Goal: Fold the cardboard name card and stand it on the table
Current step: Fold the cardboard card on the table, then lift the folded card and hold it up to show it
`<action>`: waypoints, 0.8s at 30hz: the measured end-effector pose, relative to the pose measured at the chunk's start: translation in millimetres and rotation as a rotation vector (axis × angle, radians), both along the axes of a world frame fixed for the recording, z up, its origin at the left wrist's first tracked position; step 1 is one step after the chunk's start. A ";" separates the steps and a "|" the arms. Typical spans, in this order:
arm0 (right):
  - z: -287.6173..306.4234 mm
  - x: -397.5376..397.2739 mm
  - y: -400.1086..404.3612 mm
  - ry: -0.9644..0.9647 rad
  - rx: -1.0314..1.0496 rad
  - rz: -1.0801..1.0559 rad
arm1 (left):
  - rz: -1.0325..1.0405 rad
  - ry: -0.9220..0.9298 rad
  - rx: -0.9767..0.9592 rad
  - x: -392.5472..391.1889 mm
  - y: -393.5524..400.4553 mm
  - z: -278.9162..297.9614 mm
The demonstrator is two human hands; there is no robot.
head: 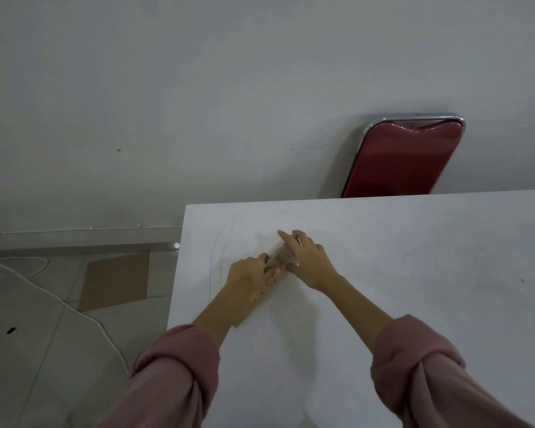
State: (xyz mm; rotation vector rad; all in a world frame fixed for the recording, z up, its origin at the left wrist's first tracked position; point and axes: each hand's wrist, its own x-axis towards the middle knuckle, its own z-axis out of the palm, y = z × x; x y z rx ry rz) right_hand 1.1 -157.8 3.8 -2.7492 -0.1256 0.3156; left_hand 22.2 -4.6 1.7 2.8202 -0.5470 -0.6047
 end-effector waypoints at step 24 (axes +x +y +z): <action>222.4 37.5 -25.9 -0.204 2.024 -0.513 | 1.060 0.112 -2.000 40.7 -90.4 262.5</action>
